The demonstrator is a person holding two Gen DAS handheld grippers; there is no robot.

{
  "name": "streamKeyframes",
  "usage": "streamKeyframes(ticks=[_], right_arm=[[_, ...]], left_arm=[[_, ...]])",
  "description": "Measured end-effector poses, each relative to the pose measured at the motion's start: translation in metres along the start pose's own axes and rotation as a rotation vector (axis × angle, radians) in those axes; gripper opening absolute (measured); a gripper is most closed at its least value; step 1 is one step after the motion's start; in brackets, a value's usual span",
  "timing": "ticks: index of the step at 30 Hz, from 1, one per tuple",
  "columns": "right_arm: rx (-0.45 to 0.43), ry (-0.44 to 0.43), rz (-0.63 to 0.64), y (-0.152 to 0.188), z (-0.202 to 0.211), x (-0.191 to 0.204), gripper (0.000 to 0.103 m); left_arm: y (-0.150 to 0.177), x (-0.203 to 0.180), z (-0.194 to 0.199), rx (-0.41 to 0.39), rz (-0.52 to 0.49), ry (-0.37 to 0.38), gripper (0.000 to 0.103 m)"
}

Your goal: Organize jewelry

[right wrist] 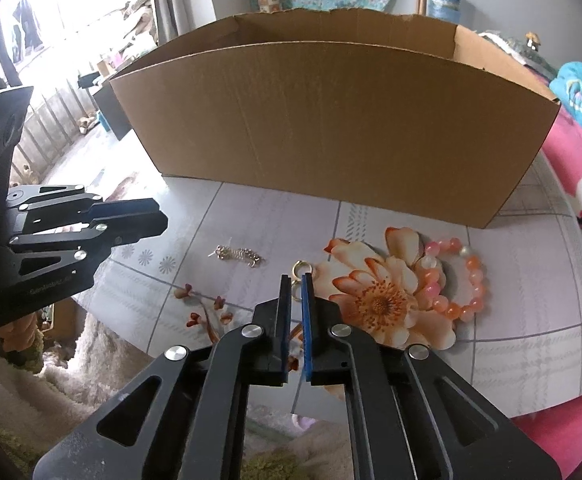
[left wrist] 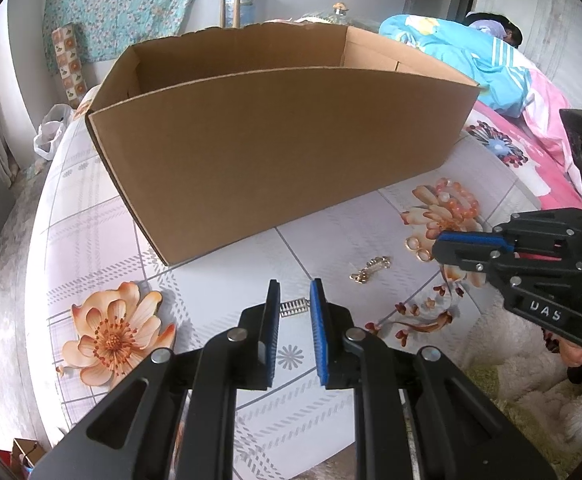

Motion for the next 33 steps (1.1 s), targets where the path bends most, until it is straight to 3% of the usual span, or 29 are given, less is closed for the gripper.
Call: streamKeyframes(ticks=[2, 8, 14, 22, 24, 26, 33], right_arm=[[-0.004, 0.006, 0.005, -0.001, 0.0, 0.003, 0.024], [0.019, 0.055, 0.04, 0.0, -0.012, 0.007, 0.025], [0.028, 0.091, 0.069, 0.001, -0.014, 0.01, 0.01], [0.024, 0.104, 0.076, -0.002, -0.014, 0.022, 0.008], [0.024, 0.101, 0.073, -0.002, -0.014, 0.02, 0.008], [0.019, 0.1, 0.07, -0.002, -0.012, 0.019, 0.002], [0.022, 0.078, 0.041, 0.0, -0.009, 0.008, 0.002]], left_arm=[[0.0, 0.0, 0.001, 0.0, -0.003, 0.001, 0.014], [0.001, 0.002, -0.001, 0.007, 0.005, -0.001, 0.014], [0.001, 0.005, -0.004, 0.013, 0.012, -0.001, 0.014], [0.001, 0.007, -0.004, 0.014, 0.013, -0.002, 0.014], [0.001, 0.007, -0.004, 0.013, 0.014, -0.003, 0.014], [0.001, 0.007, -0.003, 0.009, 0.014, -0.004, 0.014], [0.0, 0.005, 0.0, 0.003, 0.01, -0.009, 0.014]])
Point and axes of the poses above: each gripper's, at about its wrist camera, not at the fingertips, and z roughly against the way its jaws point, x to its left, y to its underside, the point moved 7 cm from there along -z, roughly the way its jaws point, and after that the axes turned 1 degree about z, right-handed, at the moved point
